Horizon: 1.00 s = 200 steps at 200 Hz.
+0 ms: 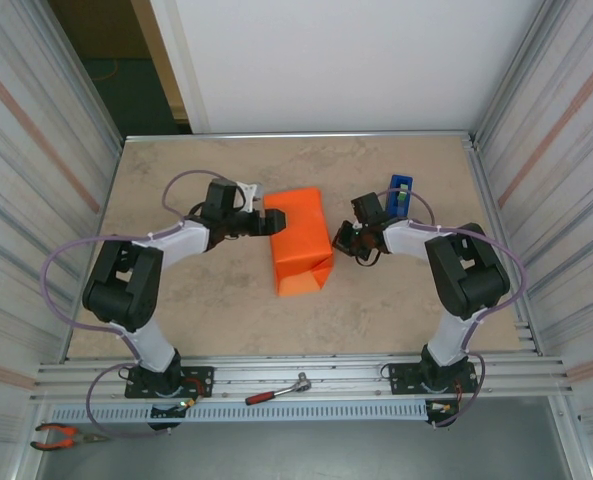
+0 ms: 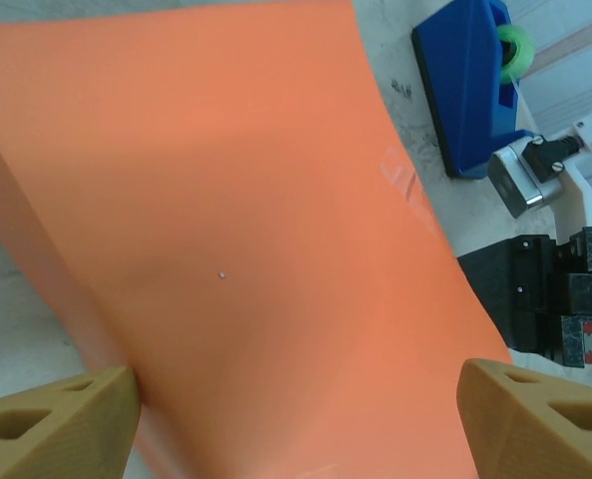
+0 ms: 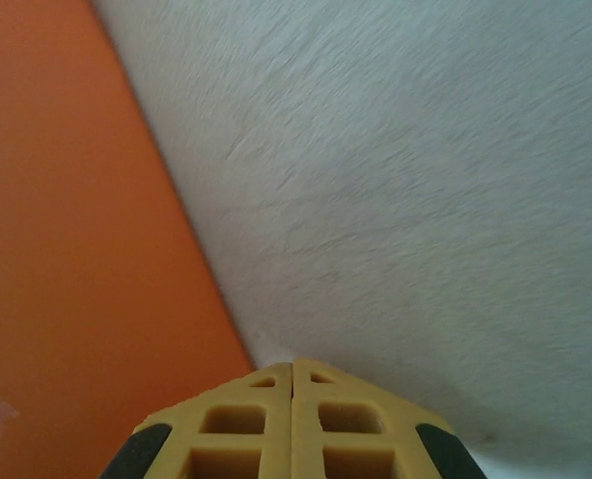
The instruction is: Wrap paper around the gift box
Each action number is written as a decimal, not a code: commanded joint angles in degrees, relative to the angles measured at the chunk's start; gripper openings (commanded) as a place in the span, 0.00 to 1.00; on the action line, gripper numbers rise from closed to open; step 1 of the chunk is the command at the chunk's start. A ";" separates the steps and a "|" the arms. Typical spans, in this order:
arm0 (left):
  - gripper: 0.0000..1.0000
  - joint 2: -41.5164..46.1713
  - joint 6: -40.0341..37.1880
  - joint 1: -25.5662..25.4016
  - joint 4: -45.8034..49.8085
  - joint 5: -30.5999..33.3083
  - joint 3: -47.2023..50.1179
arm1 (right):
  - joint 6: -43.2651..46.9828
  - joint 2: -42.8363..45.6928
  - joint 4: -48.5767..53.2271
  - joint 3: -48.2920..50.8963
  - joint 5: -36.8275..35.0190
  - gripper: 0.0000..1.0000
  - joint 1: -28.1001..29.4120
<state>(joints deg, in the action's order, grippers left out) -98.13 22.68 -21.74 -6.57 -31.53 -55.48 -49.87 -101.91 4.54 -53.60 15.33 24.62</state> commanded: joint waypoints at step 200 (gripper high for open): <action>0.84 34.98 -0.52 -3.91 5.99 23.42 19.85 | 0.28 40.02 -2.98 26.27 -15.37 0.00 21.81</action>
<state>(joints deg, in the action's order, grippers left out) -68.01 19.35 -25.98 -1.78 -15.14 -42.06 -50.63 -61.36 5.23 -27.73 4.27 41.74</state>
